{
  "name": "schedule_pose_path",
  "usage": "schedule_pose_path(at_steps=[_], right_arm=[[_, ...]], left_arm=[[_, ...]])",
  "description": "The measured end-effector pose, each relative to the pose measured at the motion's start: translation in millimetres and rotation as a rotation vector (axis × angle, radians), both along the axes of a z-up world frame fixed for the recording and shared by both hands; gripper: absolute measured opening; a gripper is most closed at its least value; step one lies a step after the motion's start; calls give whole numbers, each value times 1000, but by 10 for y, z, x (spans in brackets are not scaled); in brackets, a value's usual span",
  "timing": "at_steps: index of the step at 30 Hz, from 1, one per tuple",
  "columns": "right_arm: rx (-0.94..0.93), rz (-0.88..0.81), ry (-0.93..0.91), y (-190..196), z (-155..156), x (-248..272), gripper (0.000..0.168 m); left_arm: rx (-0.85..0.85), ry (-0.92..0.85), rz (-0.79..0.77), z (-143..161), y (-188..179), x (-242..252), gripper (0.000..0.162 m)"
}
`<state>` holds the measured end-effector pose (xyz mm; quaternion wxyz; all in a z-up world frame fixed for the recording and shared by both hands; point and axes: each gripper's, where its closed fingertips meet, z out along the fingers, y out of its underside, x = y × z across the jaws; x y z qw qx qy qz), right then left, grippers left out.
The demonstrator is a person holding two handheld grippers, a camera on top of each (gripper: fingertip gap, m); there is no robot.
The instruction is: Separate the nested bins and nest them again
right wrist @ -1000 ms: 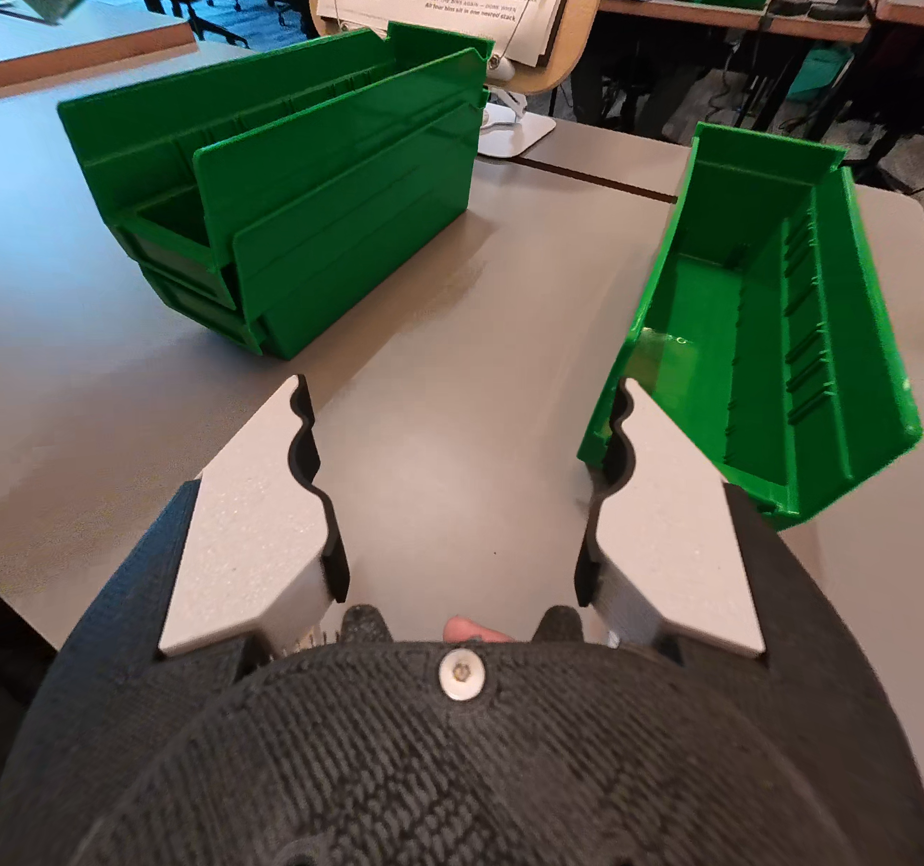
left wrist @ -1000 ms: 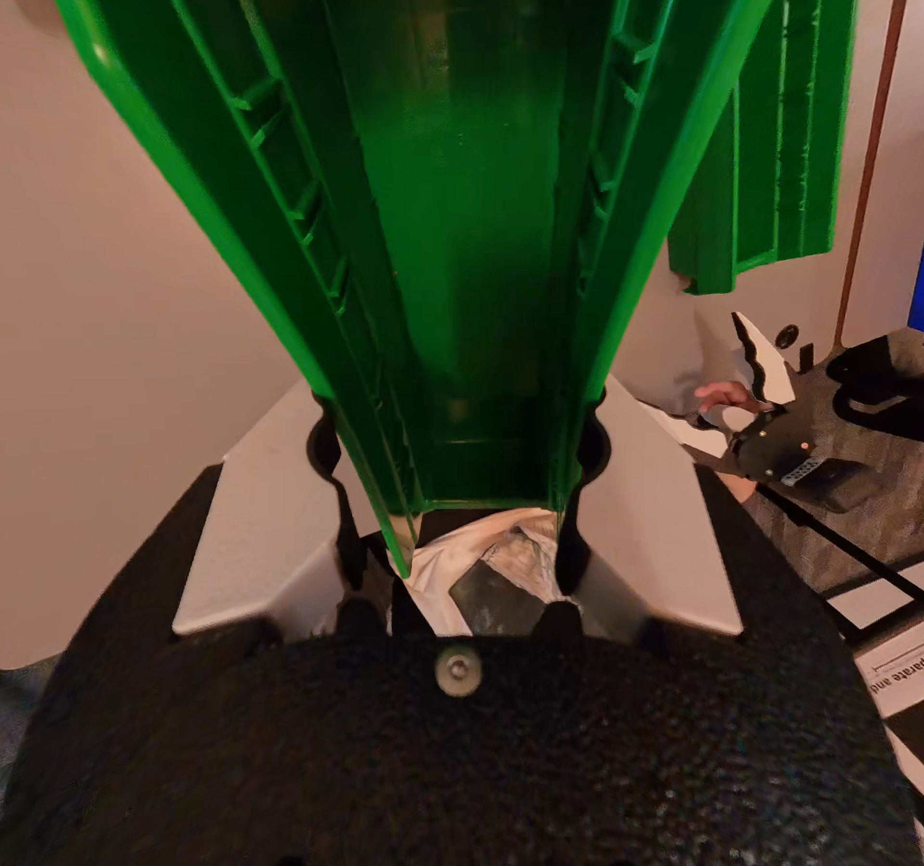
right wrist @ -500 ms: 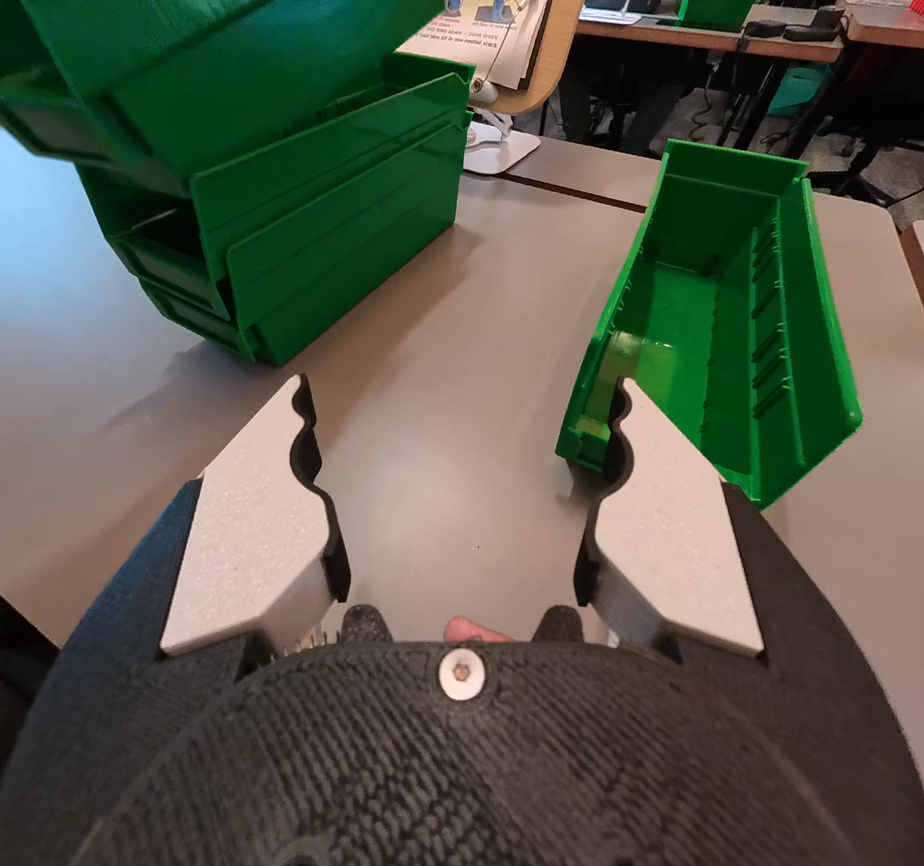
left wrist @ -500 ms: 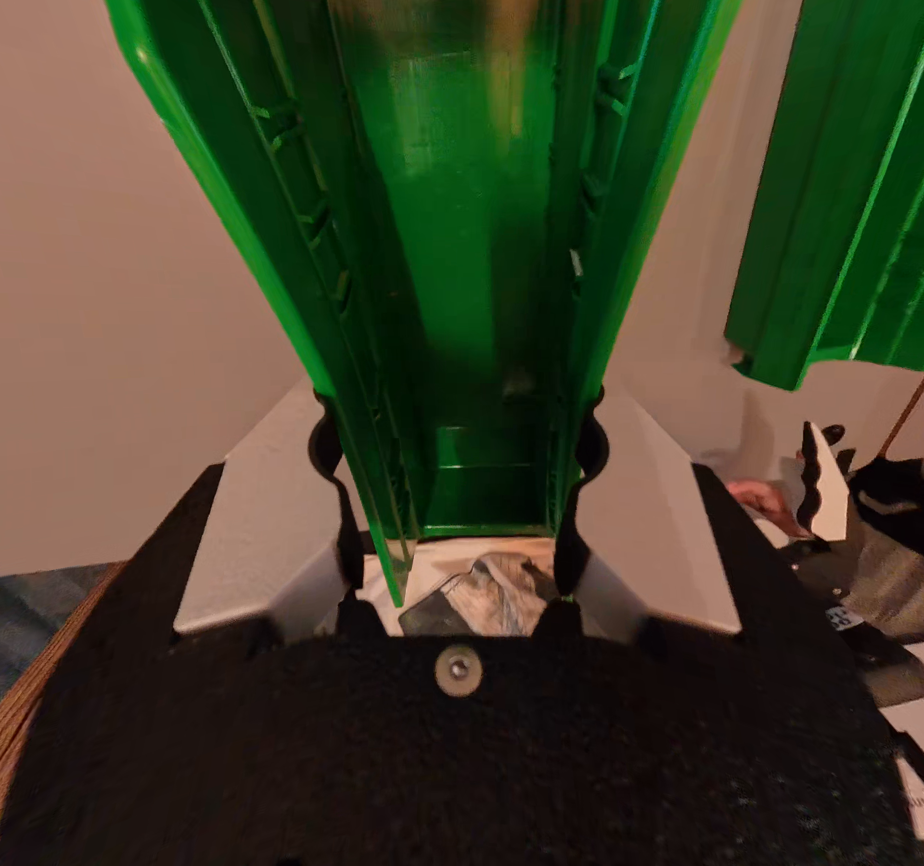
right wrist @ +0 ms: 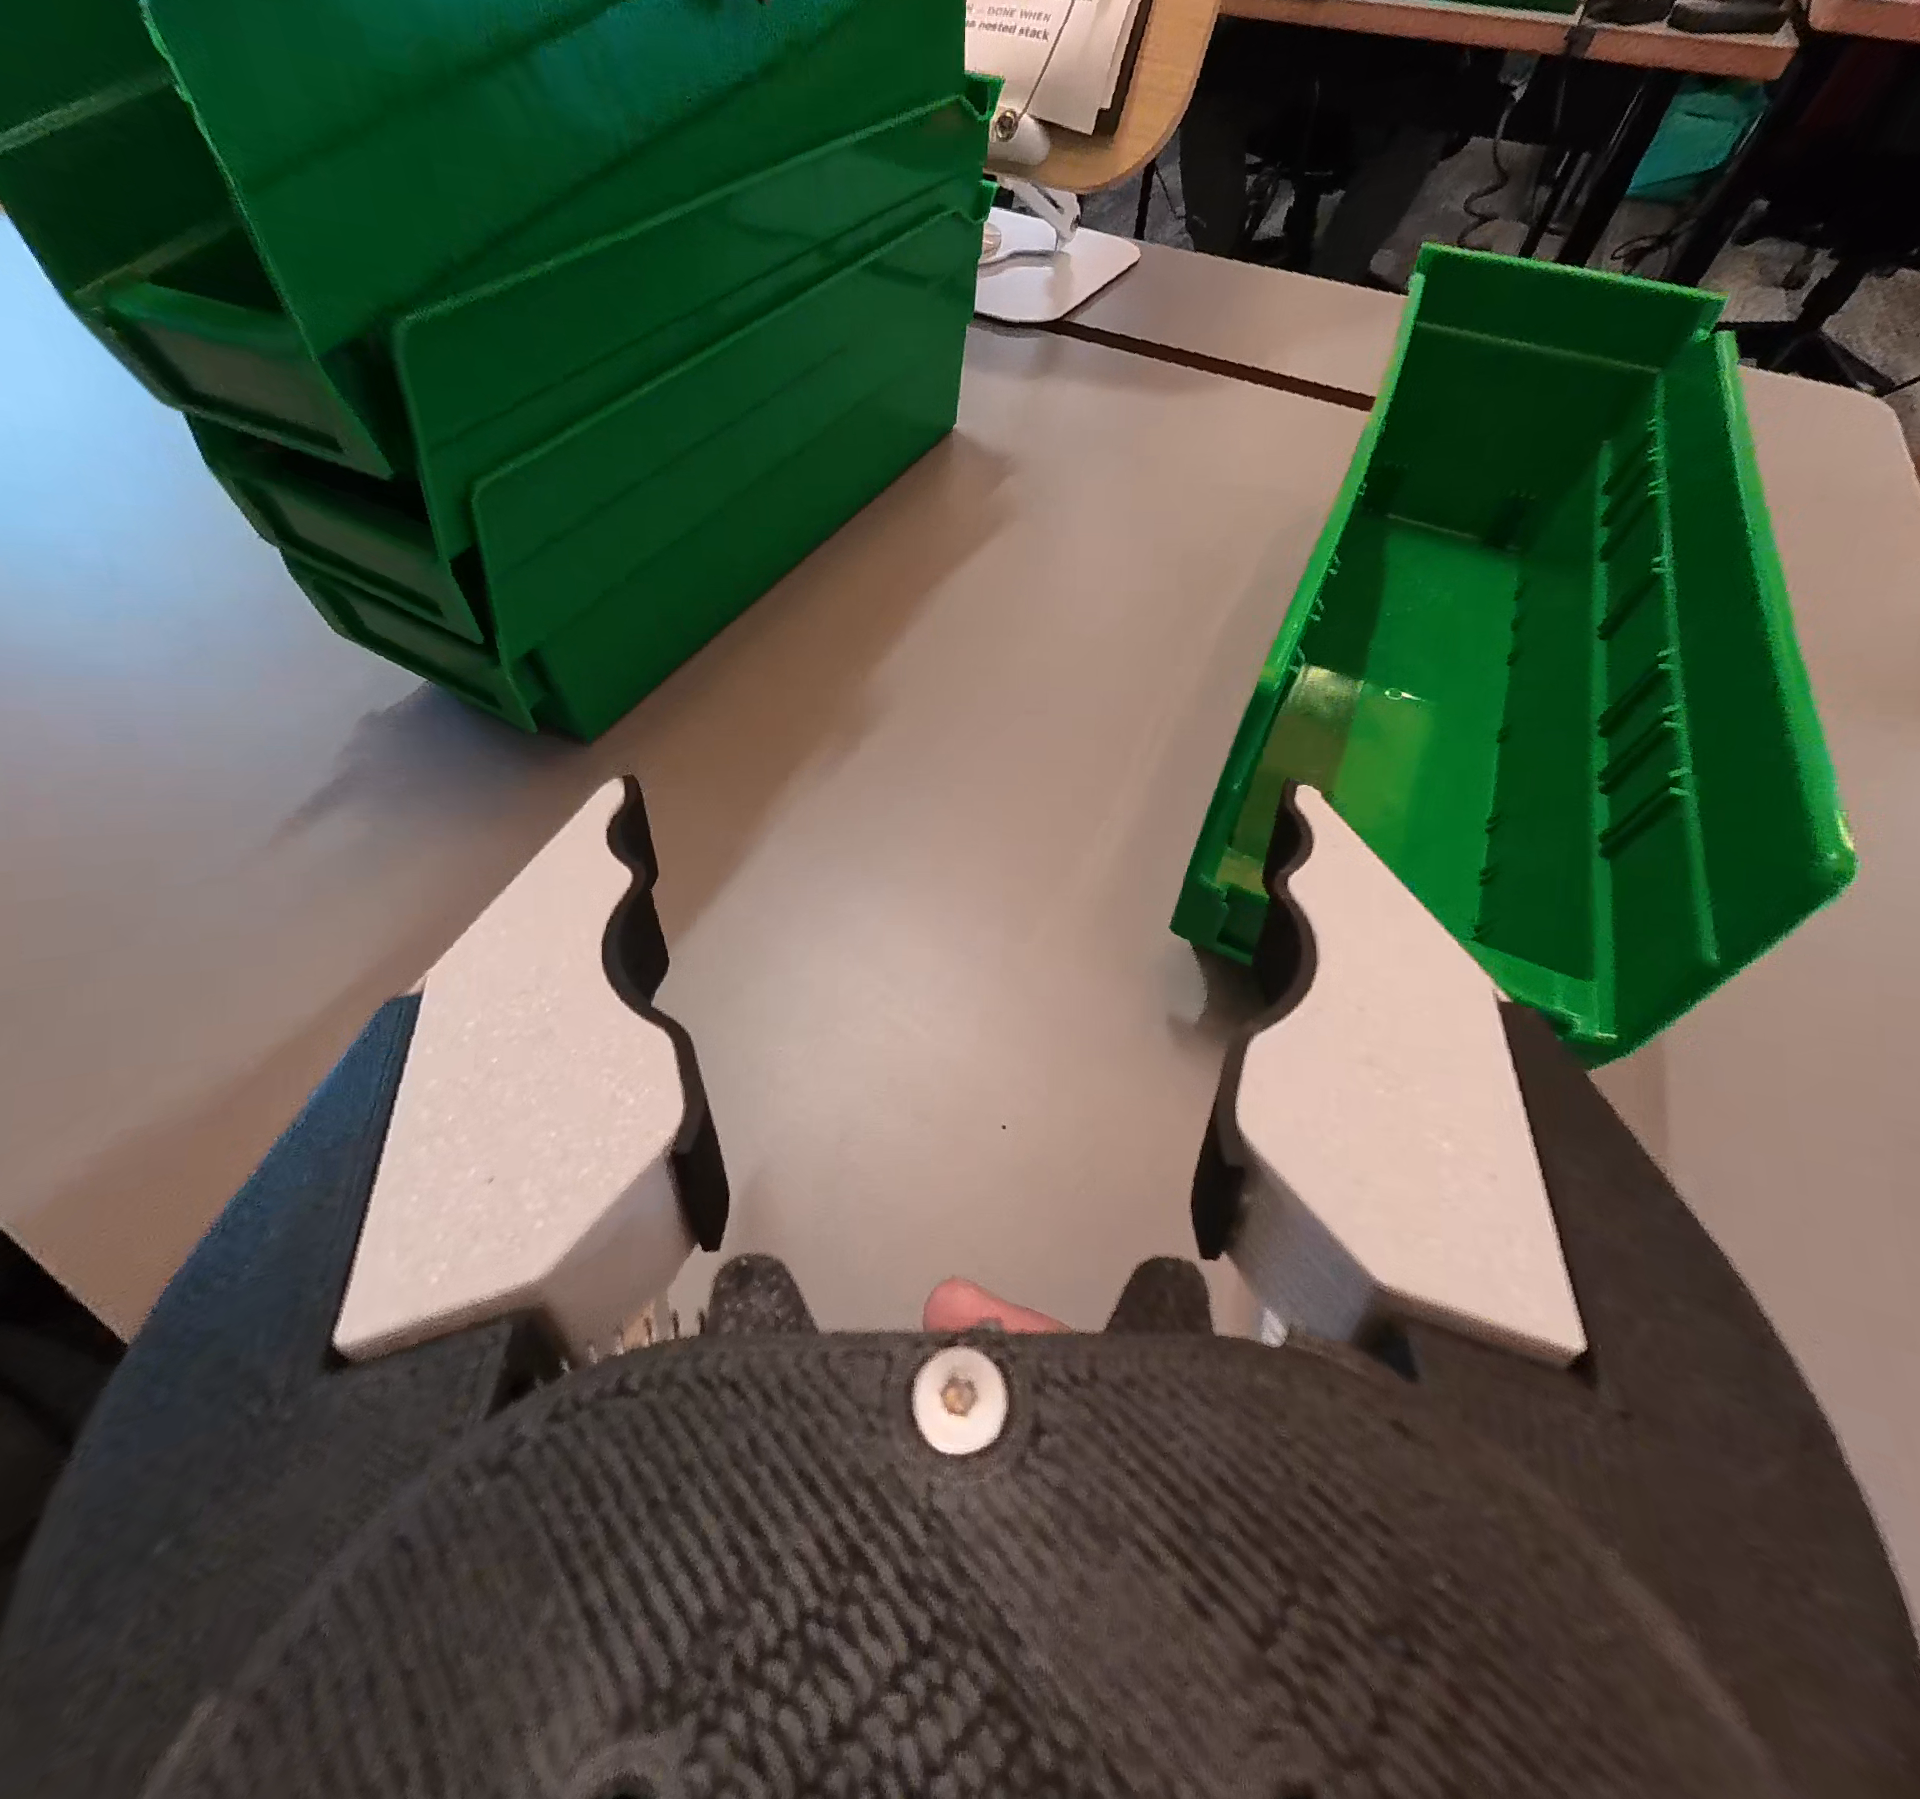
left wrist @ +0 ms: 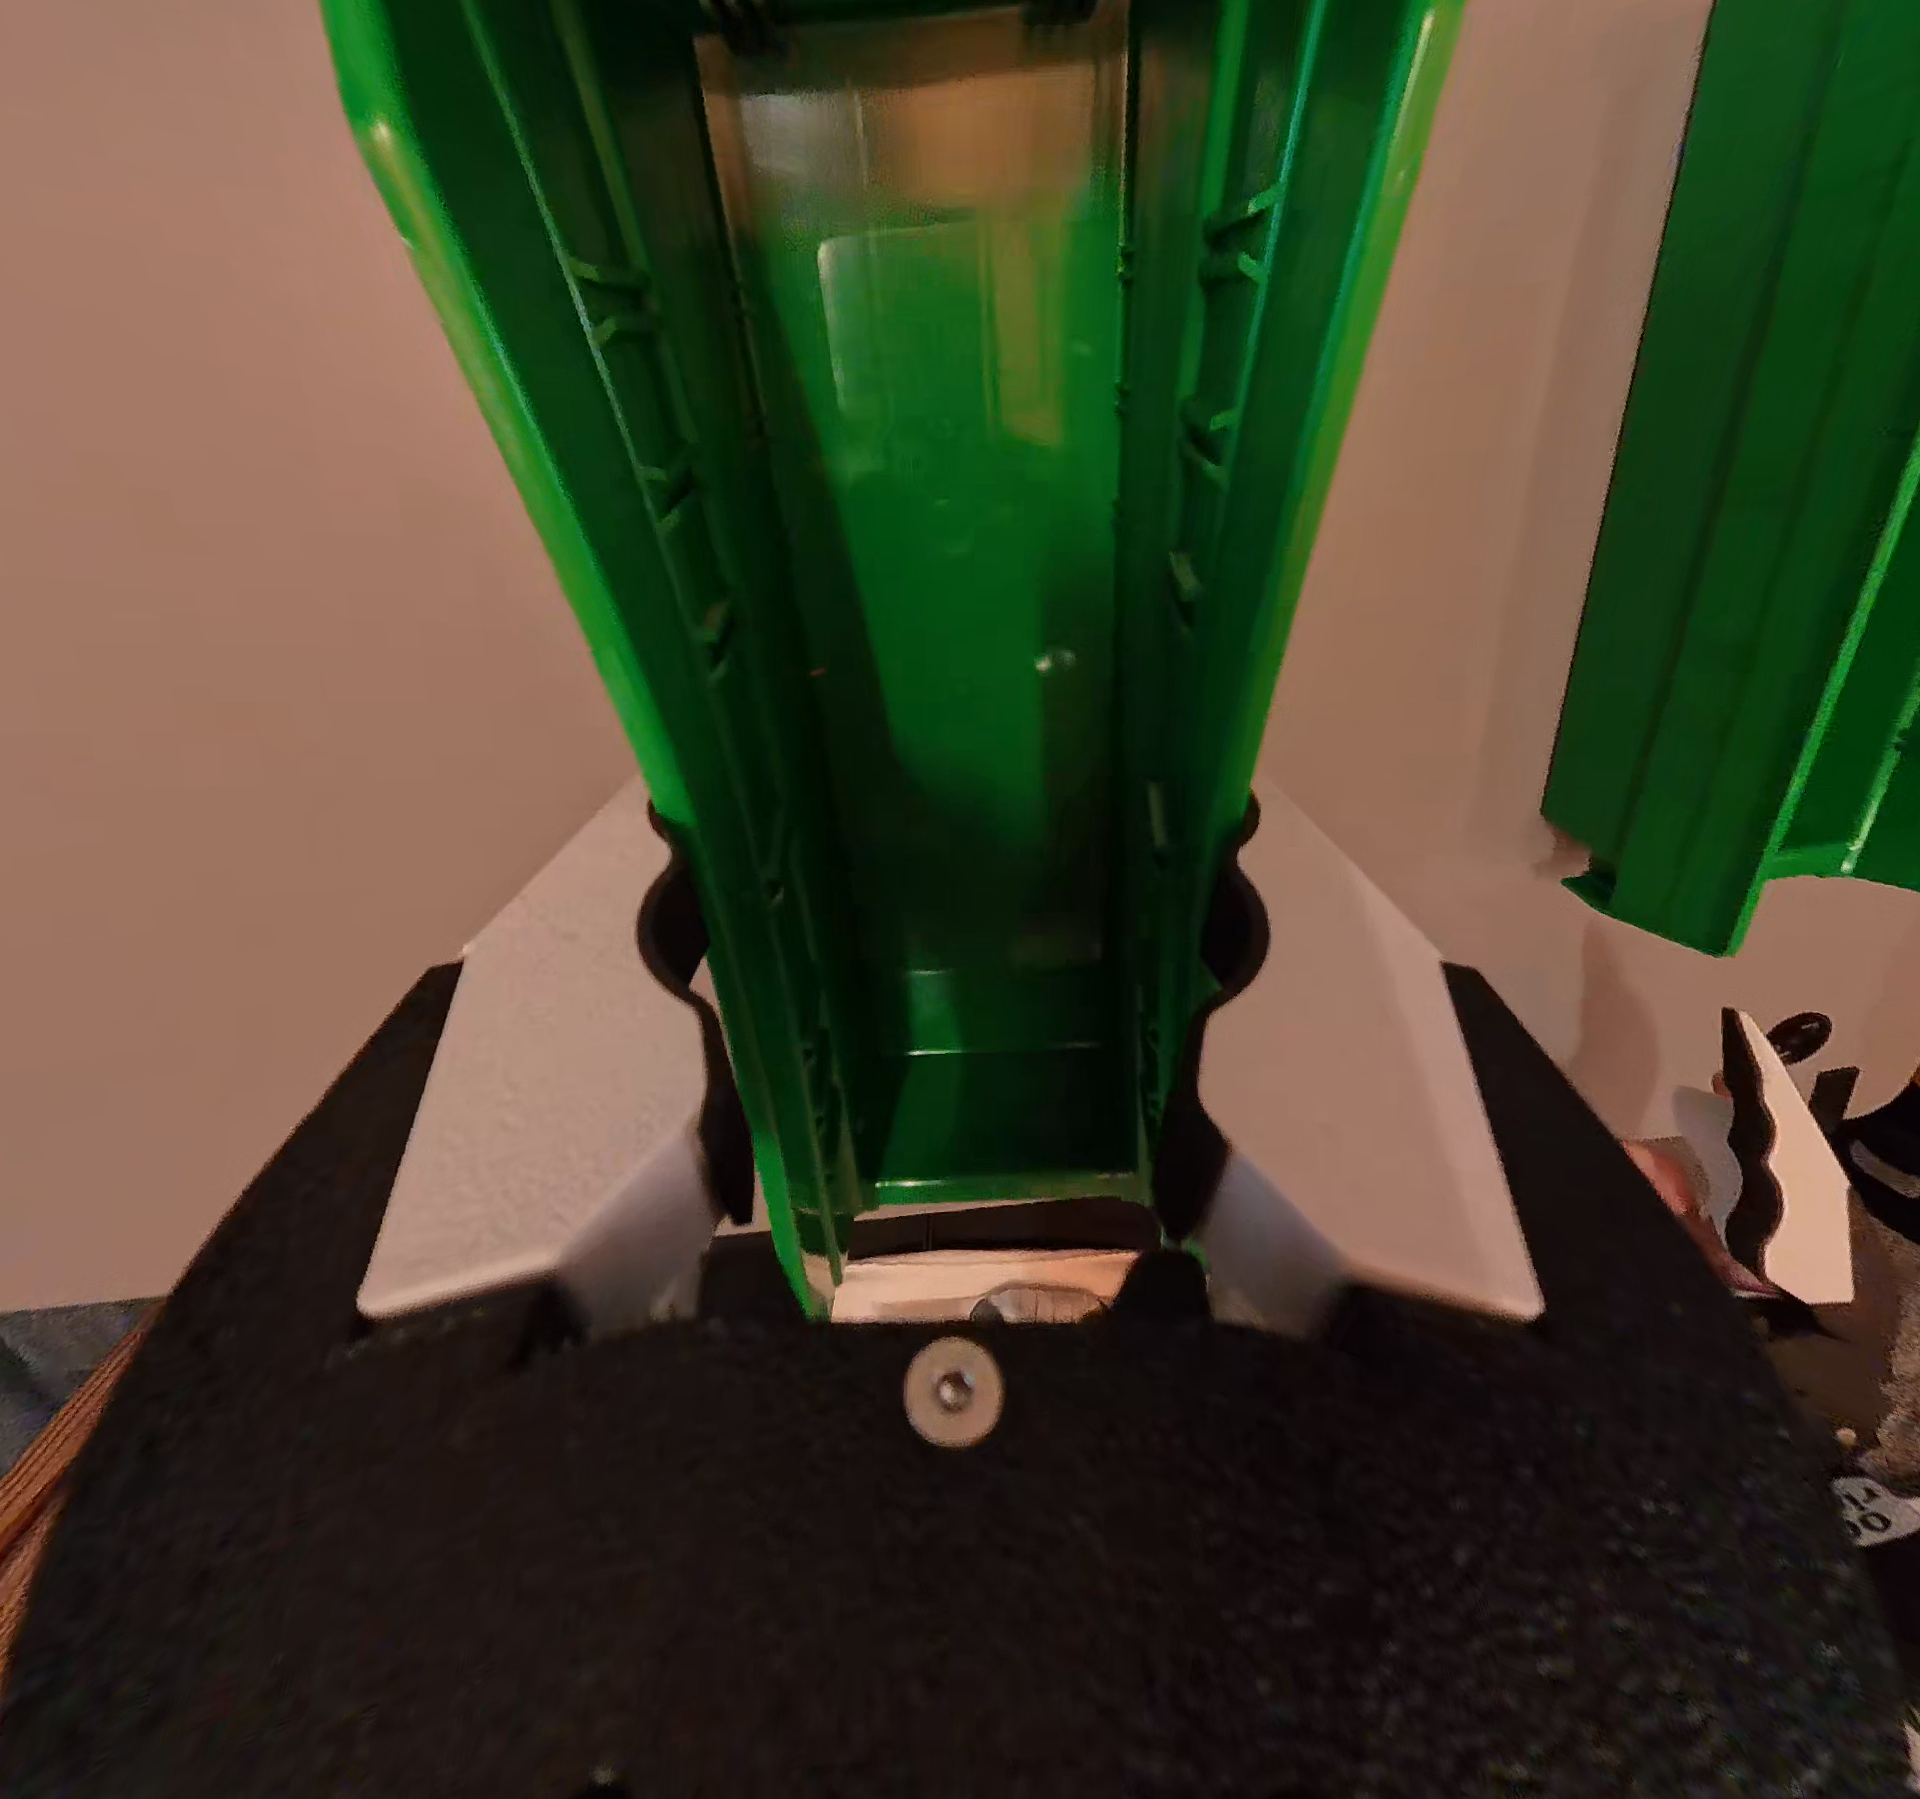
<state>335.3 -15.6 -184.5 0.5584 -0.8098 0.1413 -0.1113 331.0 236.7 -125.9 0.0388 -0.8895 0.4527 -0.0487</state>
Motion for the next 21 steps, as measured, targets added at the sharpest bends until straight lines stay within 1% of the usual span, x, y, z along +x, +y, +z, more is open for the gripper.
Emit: schedule_pose_path(at_steps=[8, 14, 18, 21], right_arm=[[-21, 3, 2, 17, -61, 5, 116], [-22, -9, 11, 3, -91, 37, 116], [-41, -21, 8, -13, -134, 72, 116], [-40, -26, 20, -13, -159, 94, 116]], left_arm=[[-21, -32, 5, -163, 47, 52, 102], [-13, -39, -41, -152, 35, 103, 103], [33, -95, -71, -68, 43, 162, 104], [74, -136, -71, -73, 34, 179, 105]])
